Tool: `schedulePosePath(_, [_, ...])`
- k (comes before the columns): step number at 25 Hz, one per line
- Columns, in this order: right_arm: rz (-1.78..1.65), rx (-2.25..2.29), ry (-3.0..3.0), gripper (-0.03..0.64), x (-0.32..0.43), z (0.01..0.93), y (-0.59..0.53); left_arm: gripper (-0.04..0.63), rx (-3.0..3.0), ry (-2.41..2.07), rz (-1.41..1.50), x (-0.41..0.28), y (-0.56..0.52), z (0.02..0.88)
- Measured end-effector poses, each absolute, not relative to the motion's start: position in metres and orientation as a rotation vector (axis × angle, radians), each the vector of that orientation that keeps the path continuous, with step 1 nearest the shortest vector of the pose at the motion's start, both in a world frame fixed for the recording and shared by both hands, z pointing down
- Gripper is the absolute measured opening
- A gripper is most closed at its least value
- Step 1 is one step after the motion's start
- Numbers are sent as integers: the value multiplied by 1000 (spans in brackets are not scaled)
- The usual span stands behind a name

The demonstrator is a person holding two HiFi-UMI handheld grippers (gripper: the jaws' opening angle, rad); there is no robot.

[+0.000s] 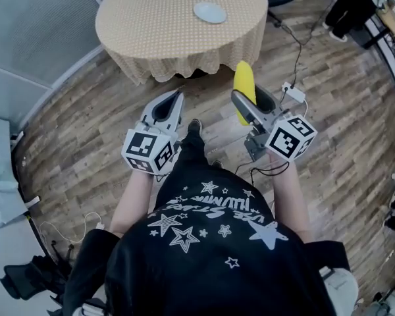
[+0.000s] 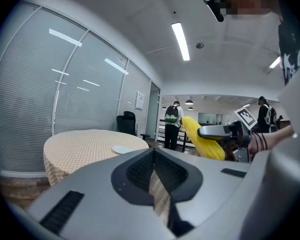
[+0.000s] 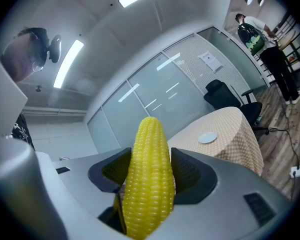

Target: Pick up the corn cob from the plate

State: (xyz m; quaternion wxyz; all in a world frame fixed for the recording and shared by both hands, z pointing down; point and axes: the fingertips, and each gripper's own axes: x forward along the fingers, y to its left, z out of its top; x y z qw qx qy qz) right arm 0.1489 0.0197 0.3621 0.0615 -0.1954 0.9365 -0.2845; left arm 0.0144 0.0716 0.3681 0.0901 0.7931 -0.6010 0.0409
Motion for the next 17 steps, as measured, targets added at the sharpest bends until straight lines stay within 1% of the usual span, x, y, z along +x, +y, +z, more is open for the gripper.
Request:
schedulePosePath(7, [-869, -529, 2870, 259, 147, 368, 37, 6, 2326, -1836, 106, 19, 94, 365])
schedulePosePath(17, [-871, -472, 2912, 259, 140, 366, 43, 6, 2278, -1845, 155, 19, 102, 367])
